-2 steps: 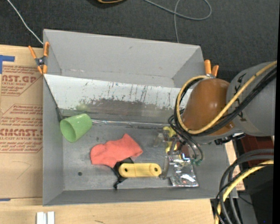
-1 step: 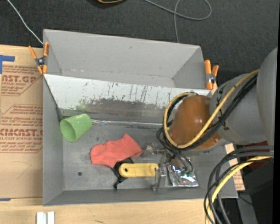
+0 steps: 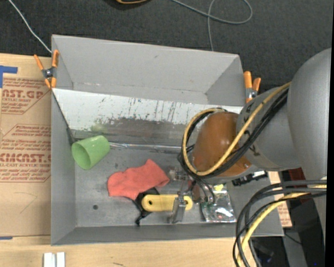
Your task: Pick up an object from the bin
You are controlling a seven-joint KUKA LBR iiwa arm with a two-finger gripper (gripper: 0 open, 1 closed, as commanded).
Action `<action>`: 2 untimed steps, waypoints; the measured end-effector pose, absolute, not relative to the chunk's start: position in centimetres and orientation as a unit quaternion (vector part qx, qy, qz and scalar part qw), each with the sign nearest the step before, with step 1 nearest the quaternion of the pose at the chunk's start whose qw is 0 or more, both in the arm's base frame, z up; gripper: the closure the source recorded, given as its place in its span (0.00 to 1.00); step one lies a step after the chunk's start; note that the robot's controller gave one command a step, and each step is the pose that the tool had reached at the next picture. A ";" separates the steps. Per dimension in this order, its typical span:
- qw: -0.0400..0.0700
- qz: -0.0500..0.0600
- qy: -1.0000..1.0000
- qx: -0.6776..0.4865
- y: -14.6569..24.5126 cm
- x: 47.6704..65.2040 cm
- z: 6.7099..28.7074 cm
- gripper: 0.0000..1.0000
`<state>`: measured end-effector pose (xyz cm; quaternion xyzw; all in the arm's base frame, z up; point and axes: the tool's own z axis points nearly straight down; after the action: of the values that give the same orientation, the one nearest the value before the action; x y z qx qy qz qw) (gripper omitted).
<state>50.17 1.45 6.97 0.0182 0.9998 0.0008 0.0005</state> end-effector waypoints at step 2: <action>0.000 0.001 0.997 -0.073 2.2 50.4 7.0 0.00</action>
Offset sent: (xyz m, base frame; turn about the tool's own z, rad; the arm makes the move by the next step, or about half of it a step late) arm 0.0022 0.0064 0.0003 -0.1813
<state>50.38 2.16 6.95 -0.0731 0.9973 0.0009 0.0005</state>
